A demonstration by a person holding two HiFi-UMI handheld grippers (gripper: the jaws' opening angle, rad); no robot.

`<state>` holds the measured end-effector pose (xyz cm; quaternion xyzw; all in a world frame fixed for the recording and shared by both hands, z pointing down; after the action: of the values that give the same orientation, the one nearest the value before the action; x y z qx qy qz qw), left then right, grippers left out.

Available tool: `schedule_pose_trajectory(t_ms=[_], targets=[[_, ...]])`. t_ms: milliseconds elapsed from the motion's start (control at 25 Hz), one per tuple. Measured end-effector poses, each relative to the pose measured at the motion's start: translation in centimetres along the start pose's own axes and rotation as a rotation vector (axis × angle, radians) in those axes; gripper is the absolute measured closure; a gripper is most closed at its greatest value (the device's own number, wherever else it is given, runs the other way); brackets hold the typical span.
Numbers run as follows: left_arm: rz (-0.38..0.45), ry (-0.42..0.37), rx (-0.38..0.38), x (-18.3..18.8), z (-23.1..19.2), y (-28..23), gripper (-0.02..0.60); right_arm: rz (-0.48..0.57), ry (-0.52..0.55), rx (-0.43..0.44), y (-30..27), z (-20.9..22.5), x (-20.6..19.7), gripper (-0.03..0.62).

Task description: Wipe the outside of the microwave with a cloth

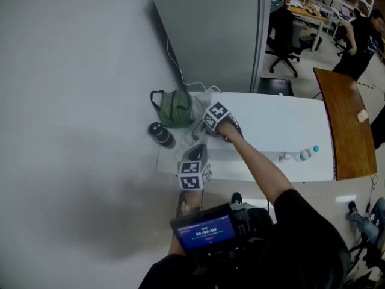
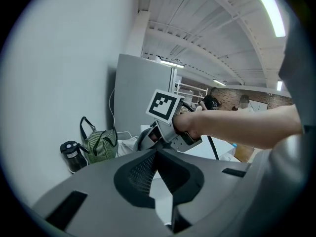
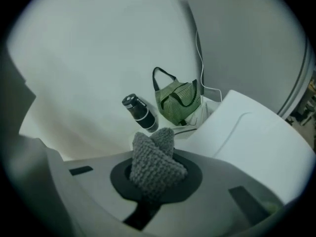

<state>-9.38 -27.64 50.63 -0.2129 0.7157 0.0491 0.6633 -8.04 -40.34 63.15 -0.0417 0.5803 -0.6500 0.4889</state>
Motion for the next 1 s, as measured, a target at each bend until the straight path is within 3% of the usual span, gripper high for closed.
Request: schedule_pose_trajectory(t_ms=[240,600,760,840,920,1000], targets=[[-0.026,0.011,-0.015,-1.1,-0.1,-0.8,0.584,0.063,-0.08,-0.051,3.8,5.4,-2.4,0.58],[-0.083,-0.006,-0.127,-2.4,4.3,-4.0,0.584,0.166,-0.357,-0.266,18.4,18.9,-15.3,0.58],[-0.093,-0.008,-0.158,-2.6,5.8,-4.5,0.584,0.218,-0.451,-0.317,22.3,21.6,-19.3,0.58],[-0.095,-0.015,-0.165,-2.5,5.9,-4.6,0.584,0.199,-0.441,-0.377,22.7,21.8,-19.6,0.58],[-0.096,-0.02,-0.164,-2.5,5.7,-4.5,0.584,0.119,-0.365,-0.445,21.9,20.8,-19.1,0.58],[-0.1,-0.022,-0.151,-2.6,5.1,-4.1,0.584,0.128,-0.291,-0.382,19.5,17.1,-16.2,0.58]])
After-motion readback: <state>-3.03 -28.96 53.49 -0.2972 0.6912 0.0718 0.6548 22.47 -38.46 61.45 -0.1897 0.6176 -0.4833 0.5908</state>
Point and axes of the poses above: the fingertips, and each gripper's own axes: y backward along the fingers, z to its right, x out of its top, the point moved 2 cm from there along y, backward along the fingers, and after that the axes turned 7 degrees about z, right-handed, at the moved point
